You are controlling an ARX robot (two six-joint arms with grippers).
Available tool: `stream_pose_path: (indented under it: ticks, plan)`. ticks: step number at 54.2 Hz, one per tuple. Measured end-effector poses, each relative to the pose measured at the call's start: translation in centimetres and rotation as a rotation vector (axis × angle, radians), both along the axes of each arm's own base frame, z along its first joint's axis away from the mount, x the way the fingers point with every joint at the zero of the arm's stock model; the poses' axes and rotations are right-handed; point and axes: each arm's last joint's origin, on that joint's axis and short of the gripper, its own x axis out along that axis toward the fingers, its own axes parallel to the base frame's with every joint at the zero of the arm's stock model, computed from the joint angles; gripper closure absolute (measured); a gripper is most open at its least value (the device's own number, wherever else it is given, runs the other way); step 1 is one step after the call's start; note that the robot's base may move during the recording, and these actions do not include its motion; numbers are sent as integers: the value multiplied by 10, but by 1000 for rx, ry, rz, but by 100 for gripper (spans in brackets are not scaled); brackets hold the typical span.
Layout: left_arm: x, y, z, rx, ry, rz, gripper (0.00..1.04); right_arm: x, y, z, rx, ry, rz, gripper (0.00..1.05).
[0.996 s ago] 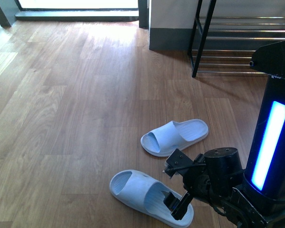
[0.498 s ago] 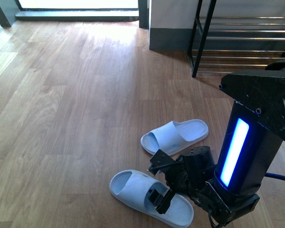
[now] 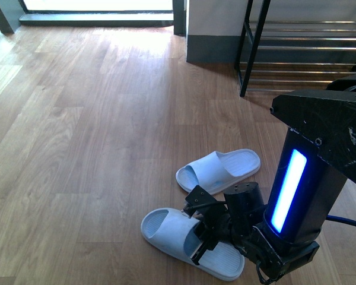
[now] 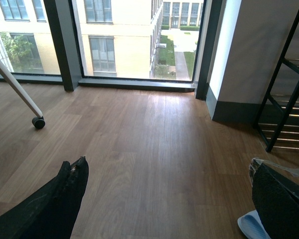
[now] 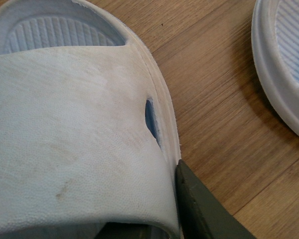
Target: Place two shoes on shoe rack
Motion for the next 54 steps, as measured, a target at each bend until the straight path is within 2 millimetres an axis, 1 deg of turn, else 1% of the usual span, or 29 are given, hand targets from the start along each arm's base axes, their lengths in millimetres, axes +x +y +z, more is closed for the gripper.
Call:
stream_pose_path:
  ticks: [2,3,11,13,16,19,20,25,26,28,29,30,33,37,39,40,44,54]
  plan:
    - [0,0,0,0,0,0,9,0,0,0,-2,-1,-3,103]
    - [0,0,0,0,0,0,9,0,0,0,-2,-2,-3,103]
    - [0,0,0,0,0,0,9,-8,-5,6,-8,-14,-26,103]
    - [0,0,0,0,0,0,9,-12,-9,12,-7,-17,-33,103]
    - [0,0,0,0,0,0,9,-17,-15,26,-12,-40,-53,103]
    - [0,0,0,0,0,0,9,-19,-21,46,-17,-80,-79,103]
    - [0,0,0,0,0,0,9,-19,-24,57,-23,-105,-95,103]
    - [0,0,0,0,0,0,9,-19,-33,101,-48,-197,-159,103]
    - [0,0,0,0,0,0,9,-20,-36,114,-50,-226,-177,103]
    - [0,0,0,0,0,0,9,-22,-40,131,-50,-258,-201,103]
    - [0,0,0,0,0,0,9,-24,-42,138,-53,-271,-214,103]
    - [0,0,0,0,0,0,9,-27,-45,150,-56,-294,-234,103]
    - [0,0,0,0,0,0,9,-35,-51,171,-54,-335,-269,103]
    - [0,0,0,0,0,0,9,-52,-61,206,-41,-416,-325,103]
    - [0,0,0,0,0,0,9,-57,-63,216,-35,-444,-339,103]
    - [0,0,0,0,0,0,9,-64,-65,225,-30,-473,-355,103]
    - [0,0,0,0,0,0,9,-66,-66,234,-15,-501,-358,103]
    - [0,0,0,0,0,0,9,-67,-66,232,-19,-495,-356,103]
